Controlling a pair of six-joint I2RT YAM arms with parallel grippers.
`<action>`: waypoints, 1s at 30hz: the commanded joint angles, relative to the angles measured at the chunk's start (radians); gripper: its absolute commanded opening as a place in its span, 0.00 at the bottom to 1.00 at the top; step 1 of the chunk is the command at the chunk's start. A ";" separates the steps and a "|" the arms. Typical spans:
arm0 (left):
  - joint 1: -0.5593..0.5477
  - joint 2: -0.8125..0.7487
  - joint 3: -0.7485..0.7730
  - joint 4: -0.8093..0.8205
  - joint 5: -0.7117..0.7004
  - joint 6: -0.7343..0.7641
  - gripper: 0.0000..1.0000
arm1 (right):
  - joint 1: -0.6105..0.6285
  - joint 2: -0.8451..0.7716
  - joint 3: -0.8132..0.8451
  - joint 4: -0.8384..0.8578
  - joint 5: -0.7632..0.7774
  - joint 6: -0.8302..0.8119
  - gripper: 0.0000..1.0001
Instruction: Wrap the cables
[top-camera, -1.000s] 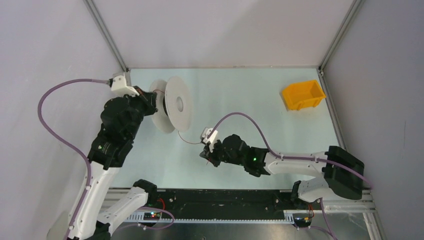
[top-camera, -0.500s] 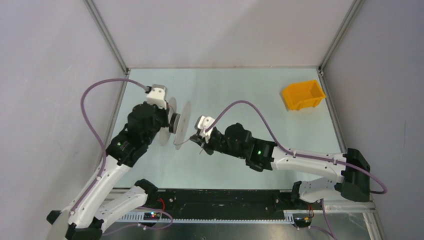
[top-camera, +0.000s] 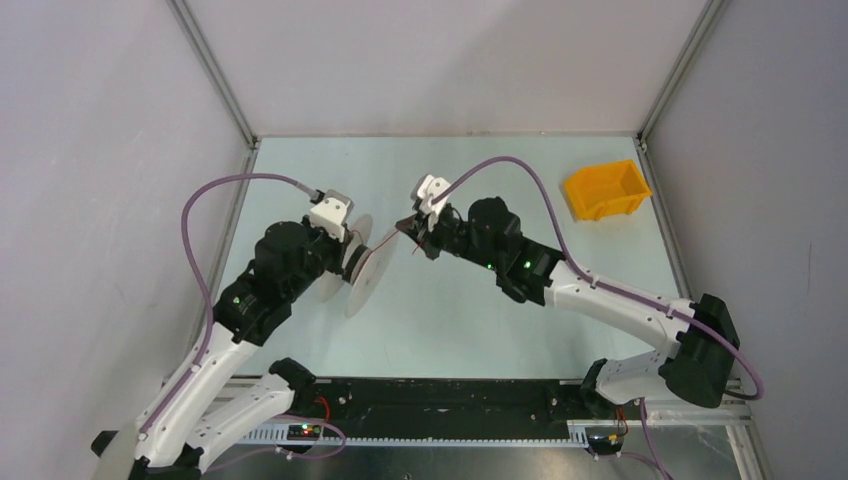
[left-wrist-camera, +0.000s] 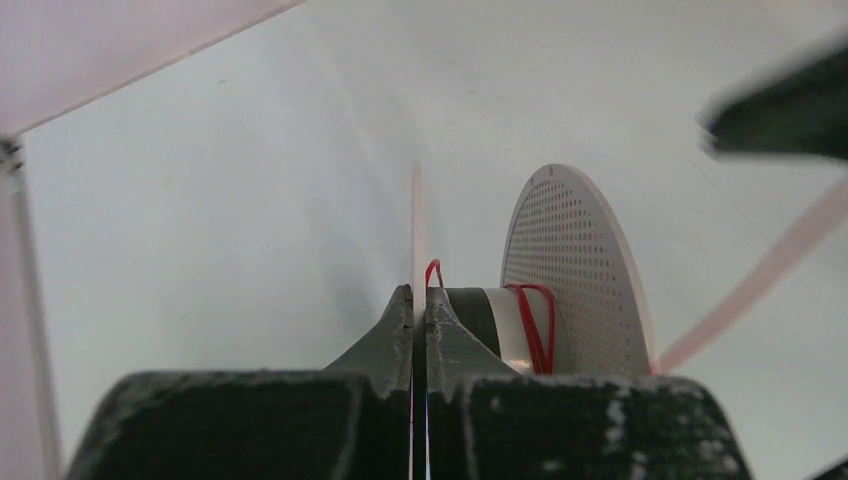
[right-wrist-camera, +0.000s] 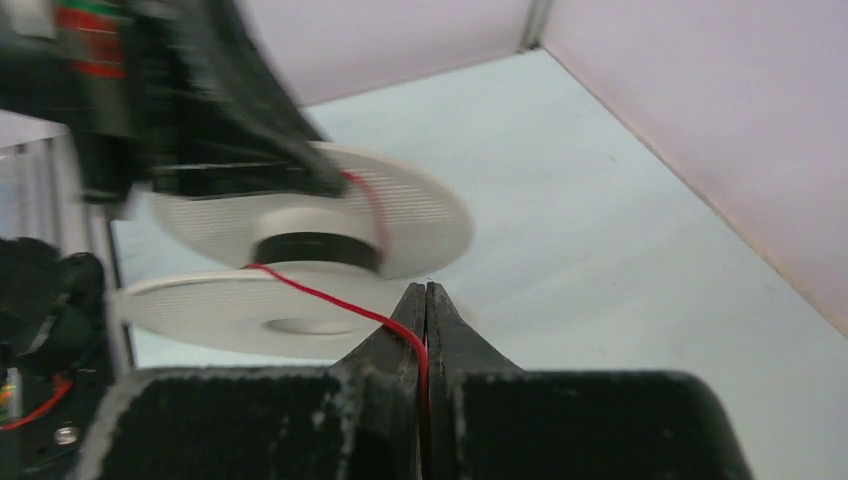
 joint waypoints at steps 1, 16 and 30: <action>0.009 -0.020 0.039 0.000 0.203 0.014 0.00 | -0.100 0.034 0.045 -0.051 -0.033 -0.002 0.00; 0.278 0.069 0.190 0.009 0.700 -0.312 0.00 | -0.280 -0.036 -0.218 0.017 -0.240 0.118 0.01; 0.343 0.050 0.108 0.313 0.765 -0.713 0.00 | -0.305 -0.139 -0.413 0.227 -0.430 0.273 0.13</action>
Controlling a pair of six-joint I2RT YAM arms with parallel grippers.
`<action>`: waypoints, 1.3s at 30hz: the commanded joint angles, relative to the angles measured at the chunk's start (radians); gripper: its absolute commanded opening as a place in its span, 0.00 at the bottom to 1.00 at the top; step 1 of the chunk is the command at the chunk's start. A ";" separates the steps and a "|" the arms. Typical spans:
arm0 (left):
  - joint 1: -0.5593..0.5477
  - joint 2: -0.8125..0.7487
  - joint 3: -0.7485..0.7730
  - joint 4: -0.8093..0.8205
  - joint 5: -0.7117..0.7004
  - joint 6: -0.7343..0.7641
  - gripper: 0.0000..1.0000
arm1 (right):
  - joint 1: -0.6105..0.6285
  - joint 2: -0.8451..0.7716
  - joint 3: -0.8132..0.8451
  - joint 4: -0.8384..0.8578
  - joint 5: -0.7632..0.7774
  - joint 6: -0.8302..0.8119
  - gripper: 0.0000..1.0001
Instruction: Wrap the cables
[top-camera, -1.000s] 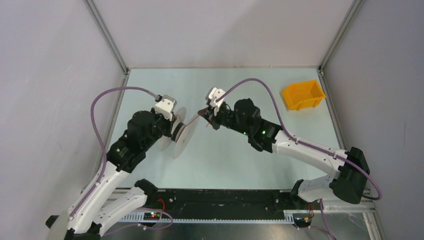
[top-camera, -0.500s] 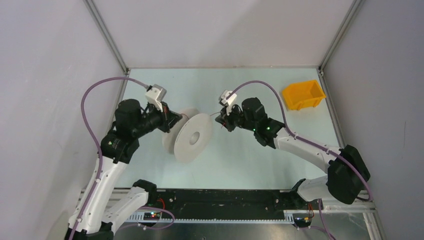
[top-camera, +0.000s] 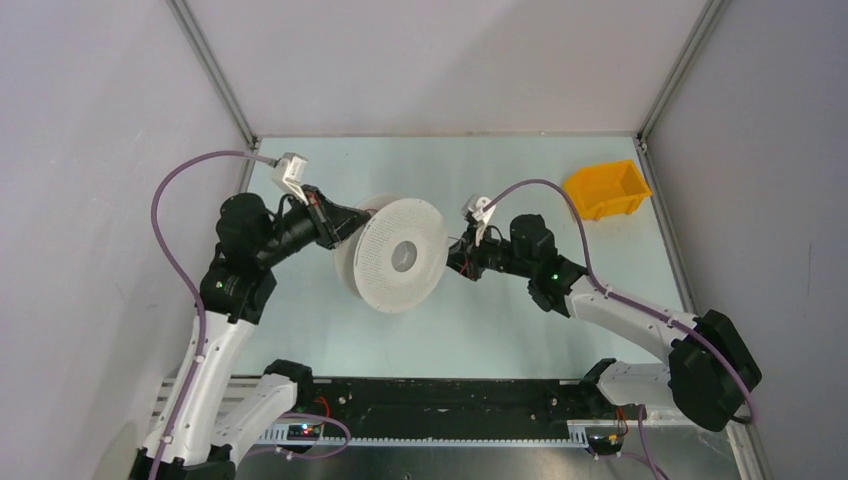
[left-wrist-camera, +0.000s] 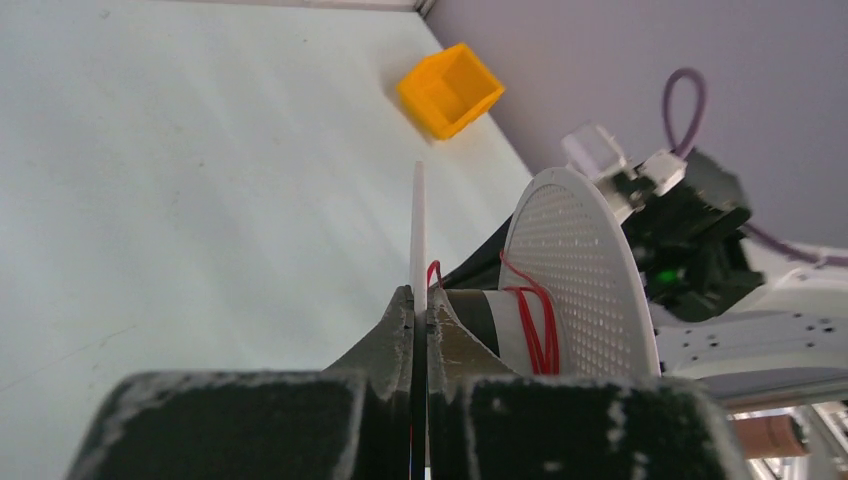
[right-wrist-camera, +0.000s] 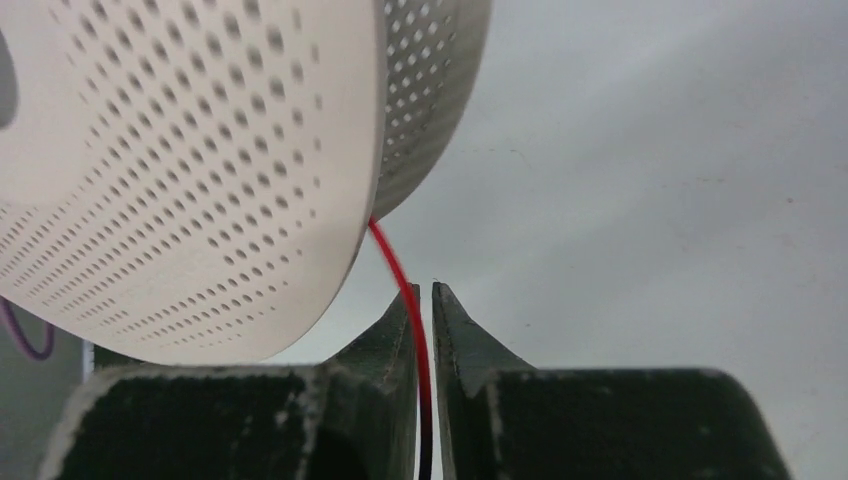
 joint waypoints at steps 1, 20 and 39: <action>0.015 -0.025 -0.028 0.236 0.065 -0.192 0.00 | -0.007 -0.043 -0.040 0.128 -0.074 0.072 0.14; 0.029 -0.074 -0.182 0.537 0.047 -0.499 0.00 | 0.017 -0.166 -0.164 0.271 -0.064 0.214 0.25; 0.099 -0.098 -0.232 0.557 0.030 -0.525 0.00 | 0.038 -0.298 -0.178 0.155 0.006 0.192 0.28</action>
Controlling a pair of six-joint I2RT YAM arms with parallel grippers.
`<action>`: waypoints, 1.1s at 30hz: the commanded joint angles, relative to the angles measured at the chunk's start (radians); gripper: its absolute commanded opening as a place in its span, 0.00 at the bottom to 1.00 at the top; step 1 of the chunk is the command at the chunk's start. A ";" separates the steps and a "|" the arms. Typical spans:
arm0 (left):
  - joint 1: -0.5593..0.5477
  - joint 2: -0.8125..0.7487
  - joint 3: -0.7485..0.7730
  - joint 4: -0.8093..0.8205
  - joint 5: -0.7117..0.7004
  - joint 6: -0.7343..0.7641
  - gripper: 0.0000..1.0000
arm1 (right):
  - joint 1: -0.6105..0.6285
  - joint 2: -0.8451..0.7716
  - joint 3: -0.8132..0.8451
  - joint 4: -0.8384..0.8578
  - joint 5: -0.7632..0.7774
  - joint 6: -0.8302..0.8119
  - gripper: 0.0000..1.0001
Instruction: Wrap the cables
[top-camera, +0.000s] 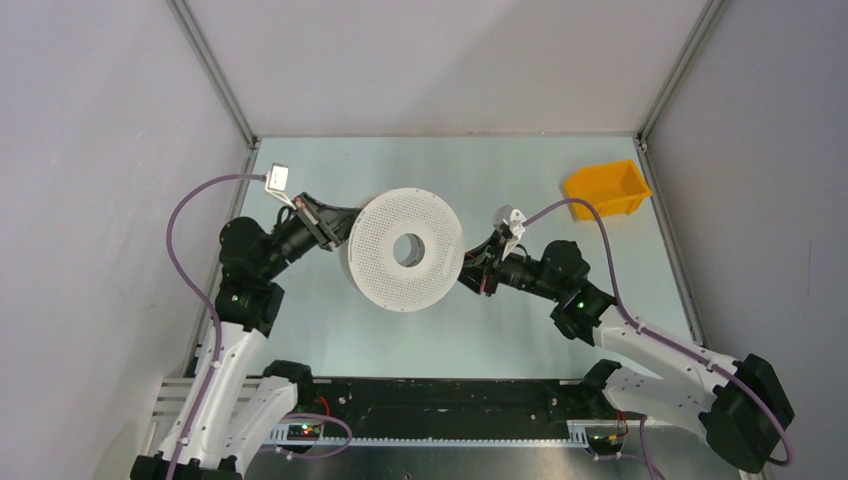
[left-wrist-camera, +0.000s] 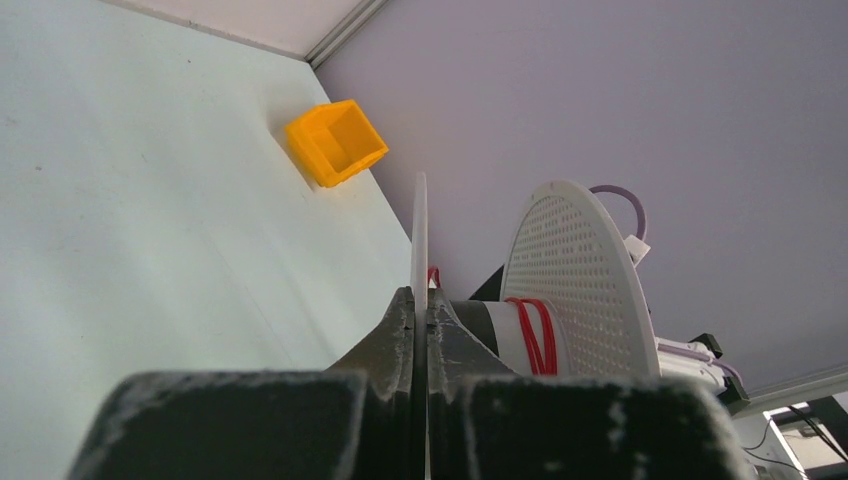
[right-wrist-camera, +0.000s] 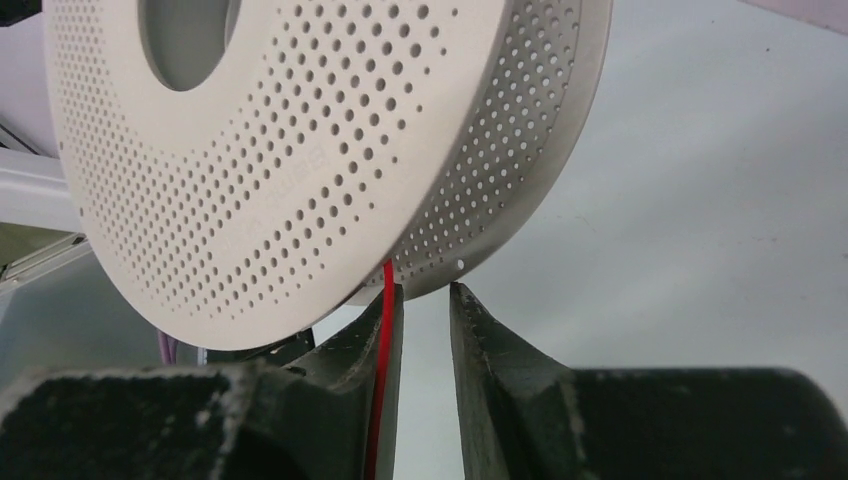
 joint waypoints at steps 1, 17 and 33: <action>0.035 -0.016 0.017 0.106 -0.058 -0.036 0.00 | -0.002 -0.044 -0.010 -0.004 0.012 -0.001 0.28; 0.075 0.000 -0.001 0.105 -0.035 -0.047 0.00 | -0.014 -0.146 -0.039 -0.069 -0.070 -0.117 0.39; 0.076 0.001 0.024 0.122 -0.006 -0.068 0.00 | -0.015 -0.104 -0.047 0.006 -0.086 -0.068 0.42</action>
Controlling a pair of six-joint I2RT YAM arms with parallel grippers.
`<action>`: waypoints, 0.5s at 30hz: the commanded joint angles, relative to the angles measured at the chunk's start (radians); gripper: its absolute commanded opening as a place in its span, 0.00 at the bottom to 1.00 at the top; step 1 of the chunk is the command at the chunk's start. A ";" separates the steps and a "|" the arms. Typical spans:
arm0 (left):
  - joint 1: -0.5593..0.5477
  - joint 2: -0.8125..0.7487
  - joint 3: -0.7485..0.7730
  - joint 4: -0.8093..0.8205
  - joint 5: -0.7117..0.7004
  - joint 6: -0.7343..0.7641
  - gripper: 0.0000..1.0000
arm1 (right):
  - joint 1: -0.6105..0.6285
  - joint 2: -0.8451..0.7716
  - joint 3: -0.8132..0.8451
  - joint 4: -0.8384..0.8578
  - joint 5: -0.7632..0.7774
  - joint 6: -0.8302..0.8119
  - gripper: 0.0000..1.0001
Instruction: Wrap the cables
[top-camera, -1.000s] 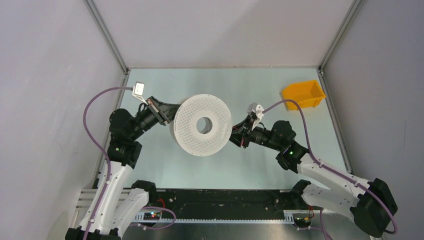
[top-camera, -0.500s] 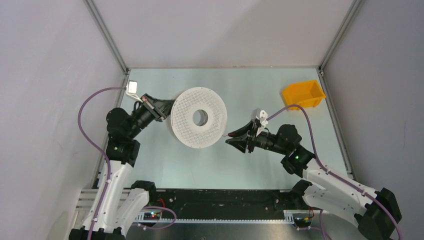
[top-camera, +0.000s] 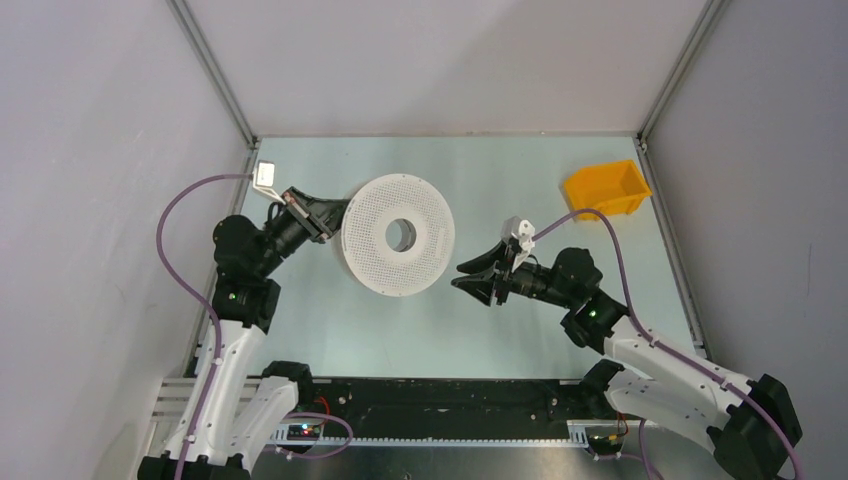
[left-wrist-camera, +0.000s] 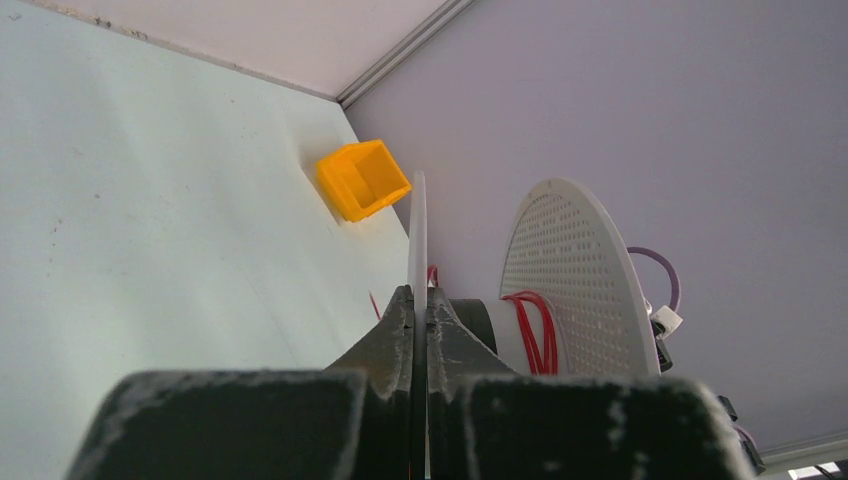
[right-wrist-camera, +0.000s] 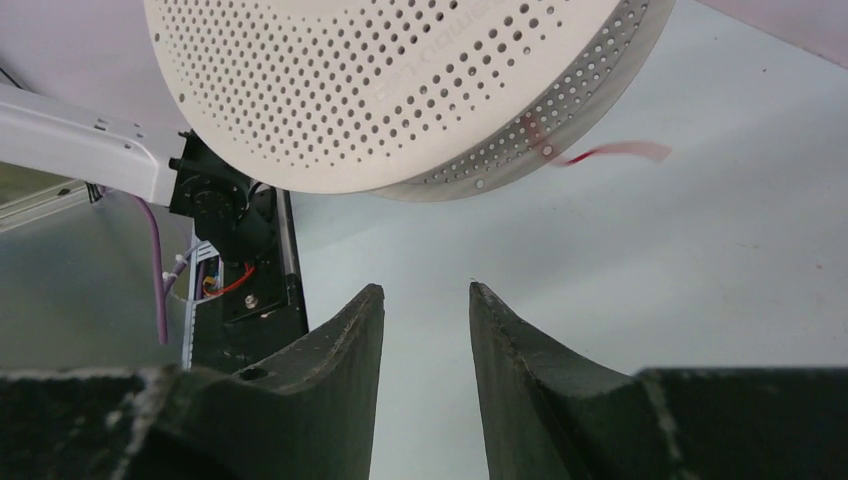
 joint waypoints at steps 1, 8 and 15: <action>0.006 -0.013 0.027 0.104 0.020 -0.059 0.00 | 0.008 0.027 -0.004 0.094 -0.030 0.034 0.42; 0.007 -0.018 0.036 0.107 0.025 -0.069 0.00 | 0.012 0.002 -0.007 0.095 0.011 0.020 0.42; 0.007 0.013 0.058 0.125 0.083 -0.144 0.00 | -0.006 -0.077 -0.181 0.380 0.284 -0.188 0.42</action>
